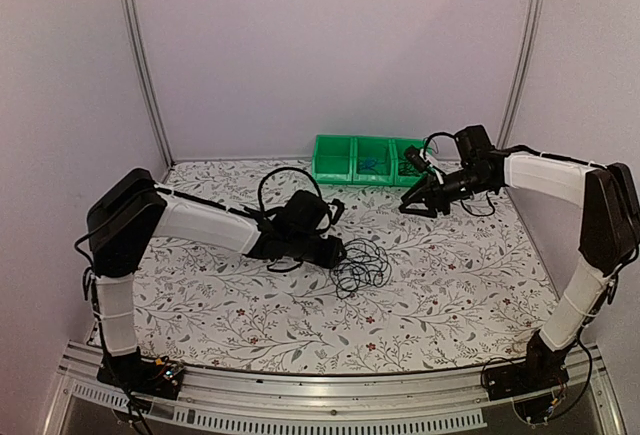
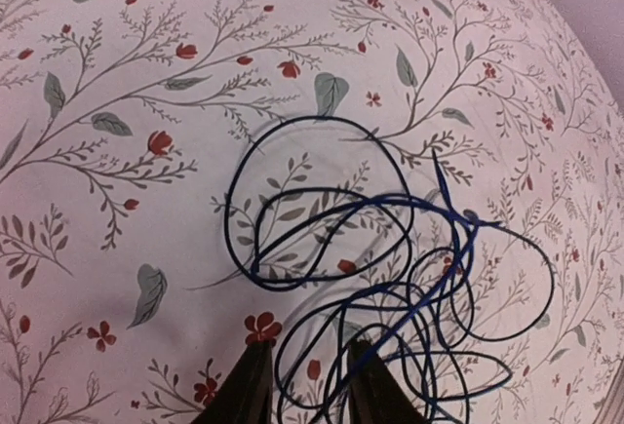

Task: Untangle the cables

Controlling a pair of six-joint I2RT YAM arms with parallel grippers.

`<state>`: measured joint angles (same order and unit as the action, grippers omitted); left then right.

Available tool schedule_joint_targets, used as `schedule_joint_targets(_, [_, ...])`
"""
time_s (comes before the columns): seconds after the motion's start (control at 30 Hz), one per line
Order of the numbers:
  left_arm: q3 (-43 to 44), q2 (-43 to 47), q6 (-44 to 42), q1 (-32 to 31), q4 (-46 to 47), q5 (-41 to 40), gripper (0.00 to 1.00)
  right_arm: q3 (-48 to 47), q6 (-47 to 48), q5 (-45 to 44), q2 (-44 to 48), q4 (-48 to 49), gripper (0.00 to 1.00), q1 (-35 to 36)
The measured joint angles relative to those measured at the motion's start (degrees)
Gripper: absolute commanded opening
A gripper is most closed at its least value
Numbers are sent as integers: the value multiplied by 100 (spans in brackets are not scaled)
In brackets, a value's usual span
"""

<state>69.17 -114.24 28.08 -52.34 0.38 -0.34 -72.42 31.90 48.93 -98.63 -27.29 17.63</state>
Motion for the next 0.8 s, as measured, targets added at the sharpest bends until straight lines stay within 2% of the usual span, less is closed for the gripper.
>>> schedule_joint_targets(0.03, [87,-81,-48,22,39,48,7,2,0,11,17,-4,47,0])
schedule_joint_targets(0.1, [291,-221,-175,46,85,149,0,2,0,48,24,-35,48,0])
schedule_joint_targets(0.3, [634,48,-708,-52,85,225,0,286,79,223,127,184,66,131])
schedule_joint_targets(0.43, [651,883,-1152,-275,149,258,0,885,168,352,522,695,68,501])
schedule_joint_targets(0.57, [935,1556,-1486,-529,286,317,0,866,-2,457,629,1335,63,874])
schedule_joint_targets(0.73, [1370,1740,-1744,-671,304,240,0,608,-807,389,372,2312,33,964])
schedule_joint_targets(0.8, [1523,1740,-1821,-695,243,138,0,520,-1099,343,201,2557,25,951])
